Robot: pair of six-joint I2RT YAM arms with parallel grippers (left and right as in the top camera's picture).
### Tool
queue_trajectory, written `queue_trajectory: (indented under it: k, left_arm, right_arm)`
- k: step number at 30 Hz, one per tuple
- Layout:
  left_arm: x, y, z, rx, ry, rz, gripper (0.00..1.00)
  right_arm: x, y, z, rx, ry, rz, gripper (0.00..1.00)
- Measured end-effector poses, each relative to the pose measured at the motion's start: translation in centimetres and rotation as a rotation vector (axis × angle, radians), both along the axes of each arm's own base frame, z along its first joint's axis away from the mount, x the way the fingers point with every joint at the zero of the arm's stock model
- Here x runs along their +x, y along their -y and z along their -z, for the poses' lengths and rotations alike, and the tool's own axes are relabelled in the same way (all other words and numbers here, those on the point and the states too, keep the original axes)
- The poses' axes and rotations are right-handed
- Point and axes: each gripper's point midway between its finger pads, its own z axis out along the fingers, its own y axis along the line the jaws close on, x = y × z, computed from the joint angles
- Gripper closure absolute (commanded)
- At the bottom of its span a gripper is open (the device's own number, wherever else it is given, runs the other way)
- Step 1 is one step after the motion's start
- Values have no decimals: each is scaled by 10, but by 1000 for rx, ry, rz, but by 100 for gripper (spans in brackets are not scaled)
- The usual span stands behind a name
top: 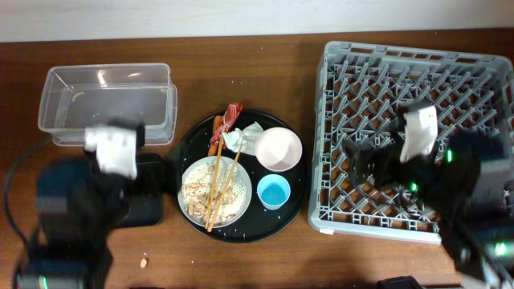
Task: Sort waste into correct bins and load items into the dishwasher rack
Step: 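Grasp the blue cup with the right gripper and place it in the rack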
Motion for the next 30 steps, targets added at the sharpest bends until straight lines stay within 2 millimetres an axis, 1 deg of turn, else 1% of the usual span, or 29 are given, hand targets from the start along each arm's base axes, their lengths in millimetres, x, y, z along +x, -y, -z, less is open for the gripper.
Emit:
queue_trajectory:
  k: [2, 3, 4, 5, 6, 7, 8, 9, 10, 11, 12, 13, 14, 15, 16, 17, 18, 19, 20, 21, 22, 23, 24, 26, 28, 30]
  left_arm:
    - [28, 11, -4, -19, -123, 49, 1]
    - [41, 19, 1, -48, -179, 87, 1]
    - [45, 27, 5, -77, -215, 124, 1]
    - [49, 44, 13, -139, -270, 209, 1]
    - [50, 54, 21, -172, -315, 256, 8]
    - [48, 62, 36, -187, -396, 276, 19]
    - [44, 74, 57, -179, -498, 298, 25]
    - [36, 84, 82, -149, -615, 306, 33]
    - [26, 98, 116, -74, -751, 313, 37]
    - [21, 109, 137, -9, -819, 328, 39]
    - [16, 117, 154, 47, -868, 337, 44]
    - [7, 141, 181, 136, -938, 388, 45]
    - [1, 150, 196, 179, -973, 410, 45]
    - [-4, 159, 210, 219, -1007, 425, 49]
    - [-7, 172, 231, 264, -1043, 445, 55]
    - [-11, 180, 247, 308, -1066, 455, 55]
    - [-10, 179, 253, 339, -1068, 434, 60]
    - [-6, 178, 259, 366, -1056, 404, 73]
    - [1, 176, 266, 393, -1043, 365, 78]
    - [2, 175, 273, 404, -1059, 348, 78]
    - [4, 173, 278, 418, -1063, 336, 80]
    - [4, 172, 281, 425, -1068, 331, 85]
    - [5, 171, 283, 429, -1069, 325, 100]
    - [9, 171, 284, 432, -1056, 315, 99]
    - [7, 170, 283, 434, -1064, 314, 100]
    - [0, 162, 272, 418, -1122, 307, 100]
  right_arm:
    - [13, -2, 0, -10, -113, -4, 2]
    - [15, -3, 6, -11, -164, -8, 2]
    - [16, -5, 14, -13, -215, -12, 2]
    - [19, -5, 20, -14, -248, -14, 2]
    - [21, -4, 28, -5, -291, 9, 2]
    - [23, 3, 33, 12, -325, 74, 2]
    - [25, 15, 37, 25, -353, 150, 2]
    - [25, 26, 40, 39, -377, 216, 2]
    - [26, 41, 43, 61, -401, 303, 2]
    - [25, 46, 45, 68, -411, 330, 2]
    - [23, 51, 47, 73, -430, 359, 2]
    - [21, 56, 49, 79, -443, 389, 2]
    - [20, 58, 50, 78, -451, 397, 2]
    - [18, 58, 51, 78, -460, 399, 2]
    - [17, 58, 53, 76, -468, 403, 2]
    - [17, 58, 53, 76, -469, 404, 2]
    - [16, 58, 53, 76, -472, 404, 2]
    - [16, 58, 53, 75, -474, 404, 2]
    - [16, 58, 55, 74, -479, 404, 2]
    - [17, 58, 56, 73, -485, 404, 2]
    - [18, 58, 59, 71, -496, 405, 2]
    - [19, 58, 61, 70, -507, 405, 2]
    - [20, 58, 65, 67, -519, 406, 2]
    - [19, 58, 67, 65, -534, 407, 2]
    - [16, 58, 69, 62, -550, 407, 2]
    - [15, 58, 70, 61, -555, 407, 2]
